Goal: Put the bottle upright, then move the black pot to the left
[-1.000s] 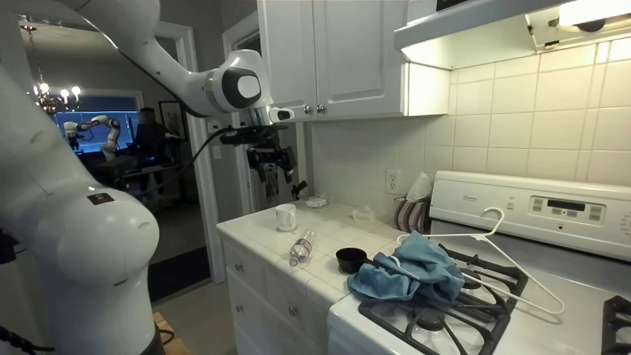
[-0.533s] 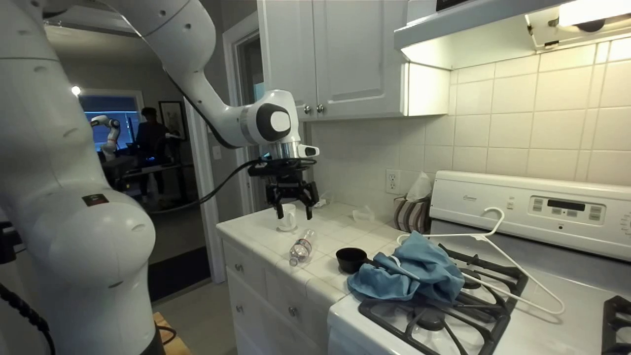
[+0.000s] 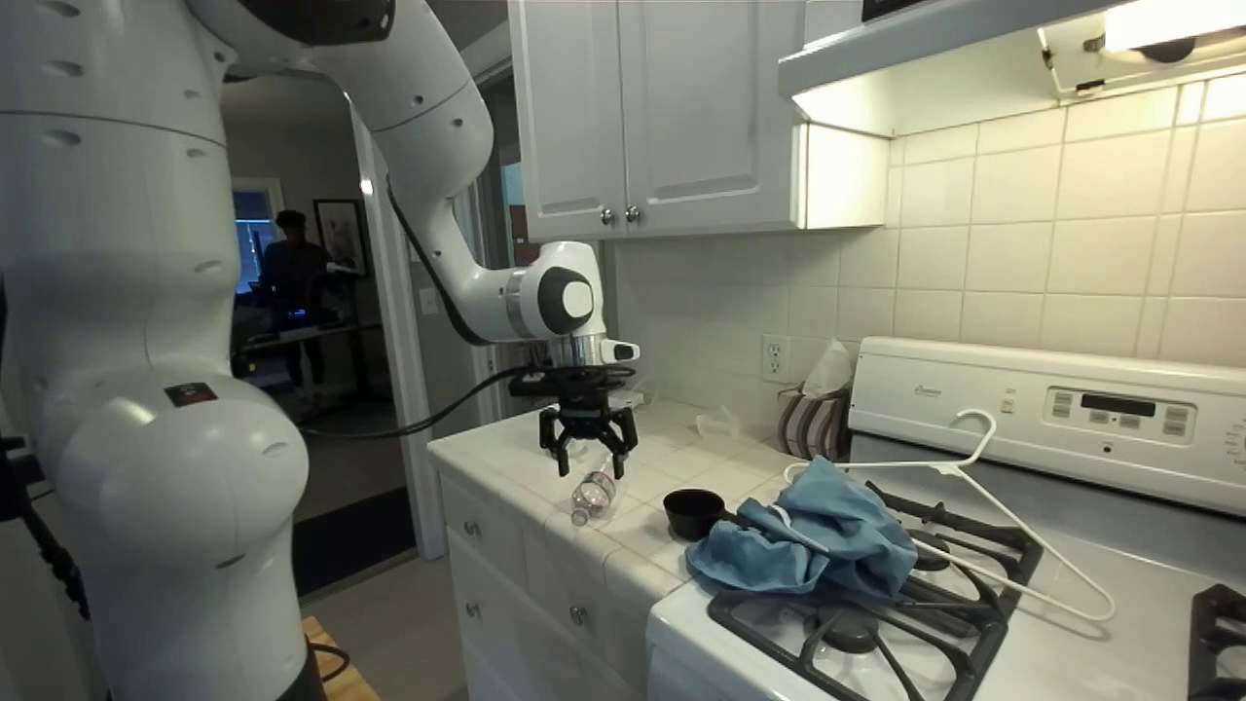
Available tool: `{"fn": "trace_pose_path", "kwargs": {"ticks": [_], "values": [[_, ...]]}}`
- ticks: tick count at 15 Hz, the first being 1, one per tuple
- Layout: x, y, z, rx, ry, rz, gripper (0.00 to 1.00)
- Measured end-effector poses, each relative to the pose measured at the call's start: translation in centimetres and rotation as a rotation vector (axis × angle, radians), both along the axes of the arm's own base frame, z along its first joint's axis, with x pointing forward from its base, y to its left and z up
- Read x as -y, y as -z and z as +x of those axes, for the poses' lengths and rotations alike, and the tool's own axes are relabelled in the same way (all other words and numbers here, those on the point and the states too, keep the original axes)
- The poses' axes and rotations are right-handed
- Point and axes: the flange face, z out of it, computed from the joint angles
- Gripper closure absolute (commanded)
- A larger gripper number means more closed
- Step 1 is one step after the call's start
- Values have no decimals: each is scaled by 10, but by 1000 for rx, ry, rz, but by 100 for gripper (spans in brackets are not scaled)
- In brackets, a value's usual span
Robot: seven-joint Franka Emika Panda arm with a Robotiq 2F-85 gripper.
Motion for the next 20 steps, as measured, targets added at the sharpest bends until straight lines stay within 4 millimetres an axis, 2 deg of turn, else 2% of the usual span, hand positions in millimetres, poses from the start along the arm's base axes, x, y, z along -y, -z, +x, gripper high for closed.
{"fn": "trace_pose_path", "kwargs": {"ticks": [7, 13, 17, 19, 20], "values": [[-2, 9, 1, -29, 0, -9, 0], [-15, 59, -8, -144, -87, -46, 0], [-25, 78, -2, -157, -174, -90, 0], [-31, 82, 2, -151, -206, -101, 5], [-34, 84, 3, -147, -215, -101, 13]]}}
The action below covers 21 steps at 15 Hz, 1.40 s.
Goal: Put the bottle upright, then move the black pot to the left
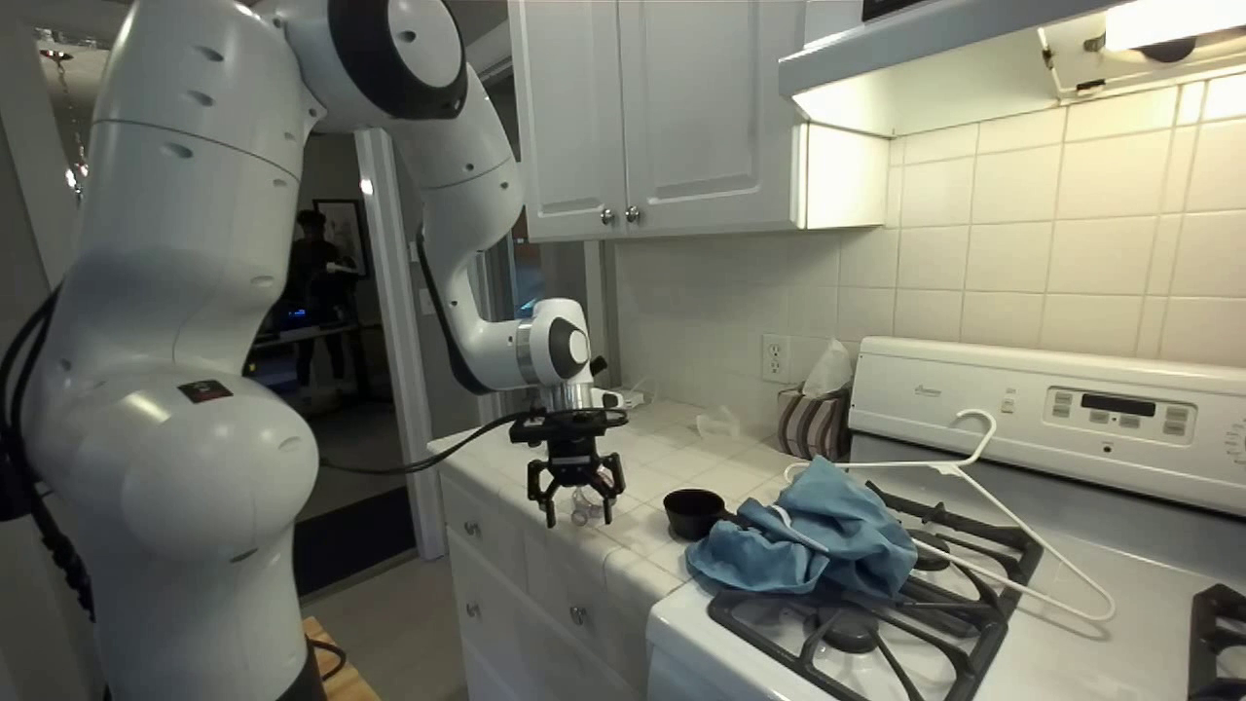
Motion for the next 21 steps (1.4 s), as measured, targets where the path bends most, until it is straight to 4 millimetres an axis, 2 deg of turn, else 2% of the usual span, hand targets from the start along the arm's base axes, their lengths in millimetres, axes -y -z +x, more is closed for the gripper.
{"fn": "trace_pose_path", "kwargs": {"ticks": [1, 8, 10, 11, 17, 19, 21], "values": [[-3, 1, 1, 4, -7, 3, 32], [-15, 3, 4, 42, -31, 31, 83], [-15, 3, 4, 48, -31, 36, 94], [-15, 4, 5, 50, -31, 38, 91], [-9, -1, 2, 10, 6, -3, 92], [-3, -19, -3, -44, 36, -65, 92], [5, -45, -13, -109, 64, -143, 92]]}}
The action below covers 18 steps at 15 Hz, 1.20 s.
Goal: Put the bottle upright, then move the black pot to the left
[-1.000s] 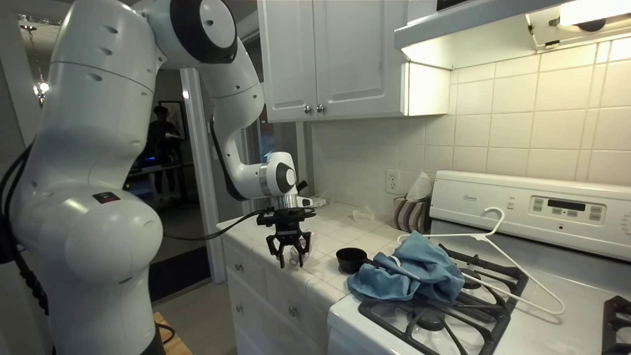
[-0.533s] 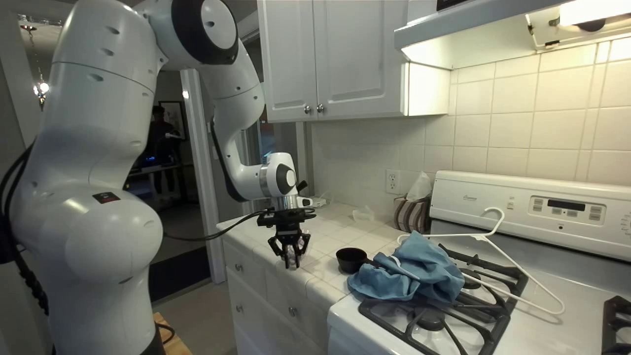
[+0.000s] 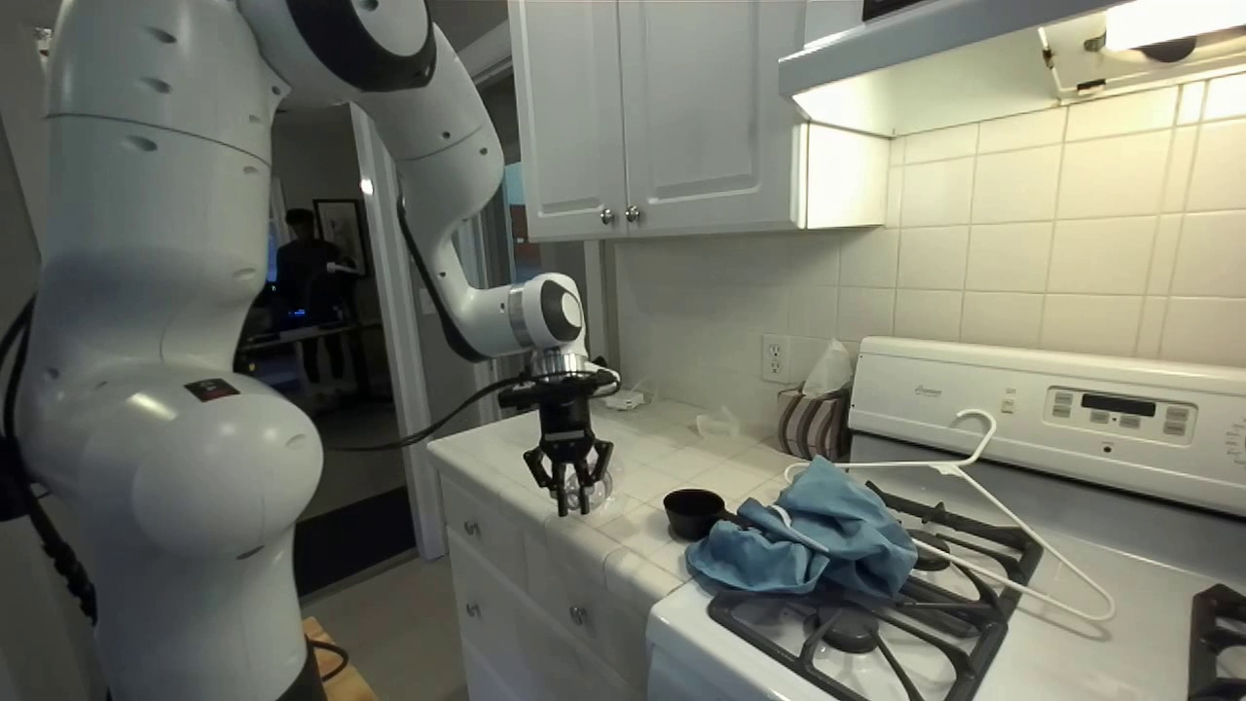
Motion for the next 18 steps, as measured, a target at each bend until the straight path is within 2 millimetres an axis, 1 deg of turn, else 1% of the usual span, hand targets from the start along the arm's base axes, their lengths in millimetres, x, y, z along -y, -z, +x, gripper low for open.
{"fn": "trace_pose_path", "kwargs": {"ticks": [4, 6, 8, 10, 13, 14, 16, 18], "values": [[10, -49, -23, -161, 26, -144, 92], [10, -72, -26, -227, 17, -183, 92], [11, -86, -24, -278, -19, -185, 92], [16, -93, -23, -344, -60, -193, 92], [29, -96, -21, -454, -93, -216, 92], [34, -96, -19, -486, -90, -213, 69], [45, -94, -9, -531, -83, -188, 69], [51, -91, -2, -547, -76, -176, 69]]}}
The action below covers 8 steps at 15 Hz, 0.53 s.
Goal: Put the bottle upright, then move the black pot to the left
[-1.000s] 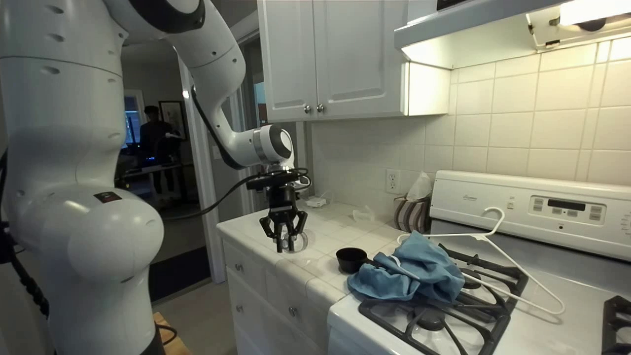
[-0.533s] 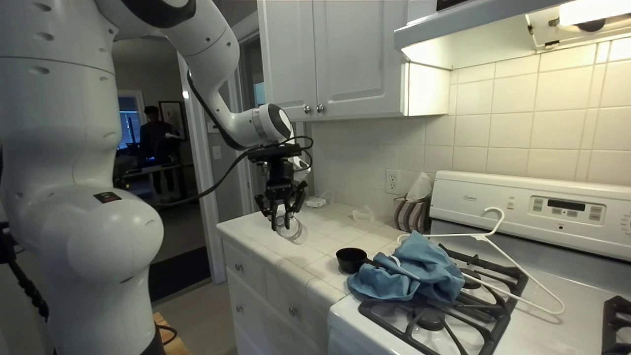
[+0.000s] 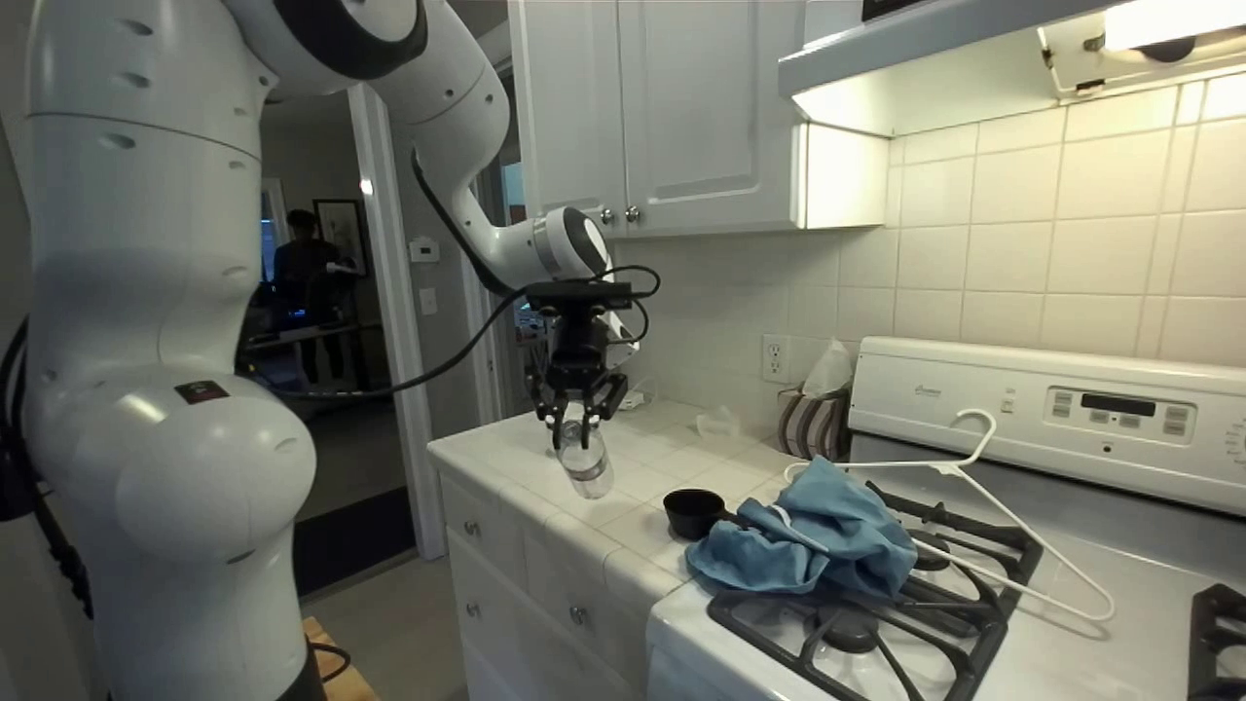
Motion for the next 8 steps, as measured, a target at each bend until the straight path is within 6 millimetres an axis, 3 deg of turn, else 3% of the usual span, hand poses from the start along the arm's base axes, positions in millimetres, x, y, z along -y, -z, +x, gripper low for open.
{"fn": "trace_pose_path", "kwargs": {"ticks": [1, 5, 8], "values": [[0, 1, 1, -4, 1, 1, 92], [-1, 2, 4, -3, -6, -1, 92], [-3, -1, 17, -28, -19, -30, 92]]}}
